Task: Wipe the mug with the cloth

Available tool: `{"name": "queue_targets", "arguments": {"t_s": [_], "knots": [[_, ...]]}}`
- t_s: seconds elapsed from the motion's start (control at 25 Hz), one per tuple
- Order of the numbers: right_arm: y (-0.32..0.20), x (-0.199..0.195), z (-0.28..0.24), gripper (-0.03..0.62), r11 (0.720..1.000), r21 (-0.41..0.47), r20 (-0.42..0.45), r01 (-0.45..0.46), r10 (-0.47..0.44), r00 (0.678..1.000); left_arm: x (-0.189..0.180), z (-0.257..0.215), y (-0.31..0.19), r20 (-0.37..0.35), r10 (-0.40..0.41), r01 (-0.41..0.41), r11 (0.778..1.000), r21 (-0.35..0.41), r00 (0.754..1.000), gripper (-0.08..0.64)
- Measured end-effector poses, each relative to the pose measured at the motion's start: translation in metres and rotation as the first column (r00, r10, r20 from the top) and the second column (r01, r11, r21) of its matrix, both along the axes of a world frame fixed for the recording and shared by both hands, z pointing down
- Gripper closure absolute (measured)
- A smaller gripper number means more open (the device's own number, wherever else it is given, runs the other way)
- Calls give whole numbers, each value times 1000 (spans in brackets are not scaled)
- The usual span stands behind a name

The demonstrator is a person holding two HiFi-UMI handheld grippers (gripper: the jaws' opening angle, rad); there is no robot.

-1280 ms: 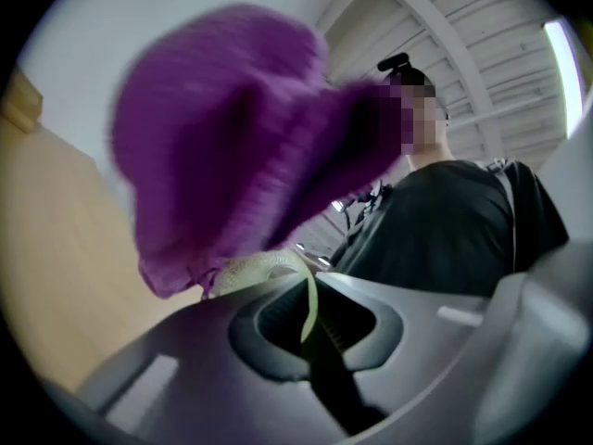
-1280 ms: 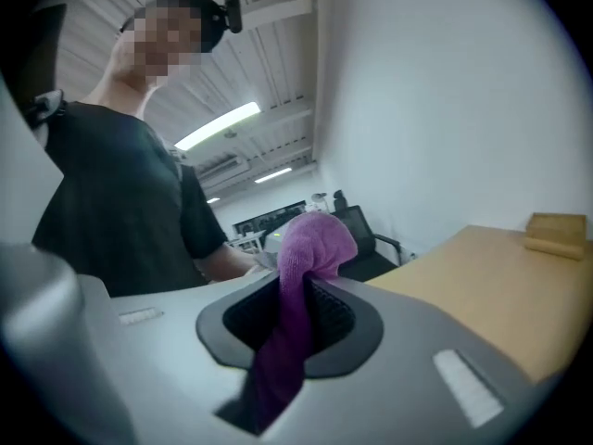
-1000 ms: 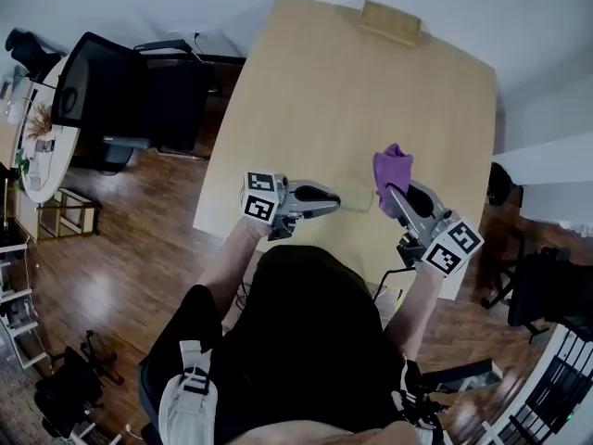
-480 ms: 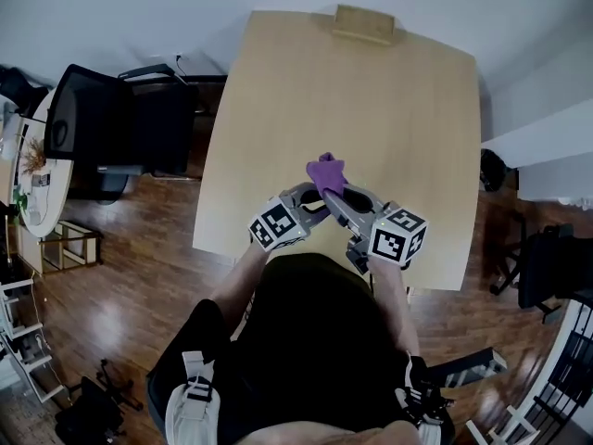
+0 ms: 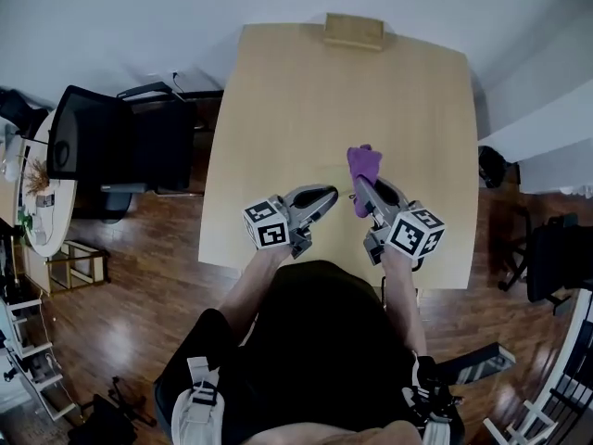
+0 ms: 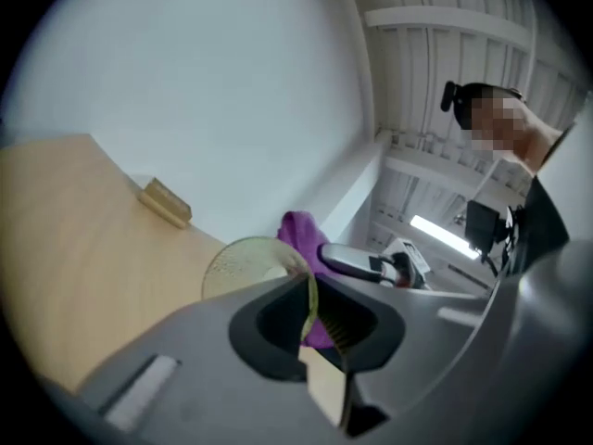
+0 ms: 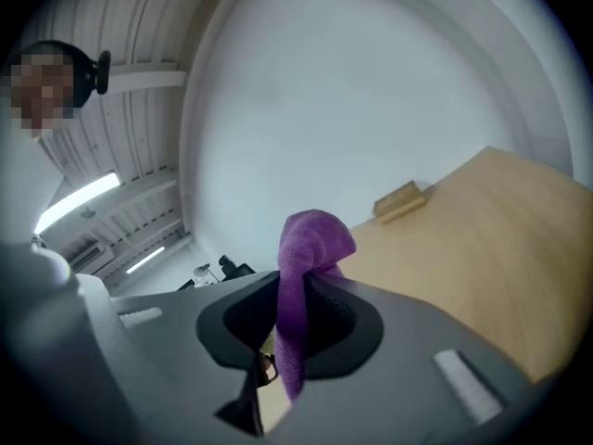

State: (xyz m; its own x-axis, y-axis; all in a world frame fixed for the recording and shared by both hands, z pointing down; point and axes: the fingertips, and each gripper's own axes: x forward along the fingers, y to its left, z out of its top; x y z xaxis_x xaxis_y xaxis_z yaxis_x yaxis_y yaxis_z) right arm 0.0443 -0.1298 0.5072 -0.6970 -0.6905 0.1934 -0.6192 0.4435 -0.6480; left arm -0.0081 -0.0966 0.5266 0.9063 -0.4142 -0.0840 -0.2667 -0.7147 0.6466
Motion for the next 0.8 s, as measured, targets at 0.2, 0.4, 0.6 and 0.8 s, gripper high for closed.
{"name": "queue_targets", "arguments": {"t_s": [0.2, 0.4, 0.6, 0.8], "knots": [[24, -57, 7, 532, 980, -31, -30, 198, -199, 980, 5, 12, 7, 114, 24, -32, 997, 71, 993, 514], [26, -40, -26, 532, 967, 80, 148, 244, -253, 956, -15, 1, -4, -187, -42, 18, 991, -131, 981, 517], [-2, 27, -44, 532, 976, 196, 119, -94, 72, 990, -47, 0, -30, -533, -244, 19, 920, -391, 810, 517], [7, -18, -17, 532, 983, 178, 60, 40, -51, 997, -41, -12, -36, -526, -236, 32, 930, -366, 817, 517]]}}
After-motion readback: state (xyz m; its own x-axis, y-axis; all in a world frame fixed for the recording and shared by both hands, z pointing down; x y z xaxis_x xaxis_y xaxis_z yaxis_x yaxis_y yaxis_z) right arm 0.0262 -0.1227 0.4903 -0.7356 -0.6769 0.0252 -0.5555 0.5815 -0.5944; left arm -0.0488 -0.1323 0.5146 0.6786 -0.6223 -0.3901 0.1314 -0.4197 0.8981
